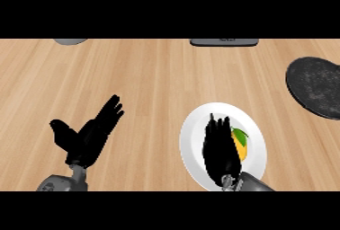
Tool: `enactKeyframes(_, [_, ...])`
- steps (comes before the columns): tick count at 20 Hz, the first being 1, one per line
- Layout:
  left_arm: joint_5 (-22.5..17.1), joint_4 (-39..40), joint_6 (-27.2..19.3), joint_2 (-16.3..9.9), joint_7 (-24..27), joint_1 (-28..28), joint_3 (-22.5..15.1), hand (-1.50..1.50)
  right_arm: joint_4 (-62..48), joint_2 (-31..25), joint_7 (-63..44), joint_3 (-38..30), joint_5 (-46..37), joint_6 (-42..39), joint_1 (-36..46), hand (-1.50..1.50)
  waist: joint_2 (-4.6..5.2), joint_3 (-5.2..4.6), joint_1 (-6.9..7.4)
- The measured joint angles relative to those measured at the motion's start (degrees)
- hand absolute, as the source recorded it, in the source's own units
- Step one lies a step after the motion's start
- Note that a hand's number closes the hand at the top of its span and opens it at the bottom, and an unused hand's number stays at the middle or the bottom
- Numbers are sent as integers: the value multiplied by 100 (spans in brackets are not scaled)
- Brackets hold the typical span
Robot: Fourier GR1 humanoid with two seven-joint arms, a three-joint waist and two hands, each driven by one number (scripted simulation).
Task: Pick the lemon from the plate and place it in the pan
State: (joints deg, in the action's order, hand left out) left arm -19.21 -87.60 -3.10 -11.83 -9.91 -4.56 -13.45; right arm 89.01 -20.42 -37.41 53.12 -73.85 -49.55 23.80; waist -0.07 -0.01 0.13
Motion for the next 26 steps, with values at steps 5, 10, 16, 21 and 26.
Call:
enactKeyframes(5, [113,37,89,91,-17,-20,141,0,-162,-113,364,-163,-348,249,-45,150,-5,-3,2])
enactKeyframes(10, [200,92,122,194,-57,-73,207,0,-398,-224,973,-145,-642,798,189,150,-26,-13,22])
enactKeyframes(16, [257,65,237,219,-115,-56,292,0,-900,-229,1637,-99,-1106,1348,502,150,-29,-13,33])
enactKeyframes(21, [294,14,243,247,-122,8,353,0,-765,-178,1563,-720,-1009,1916,162,150,-20,-4,-43])
enactKeyframes(26, [271,-66,192,202,-77,169,464,0,-406,377,942,-2286,9,2735,-557,150,-31,22,-291])
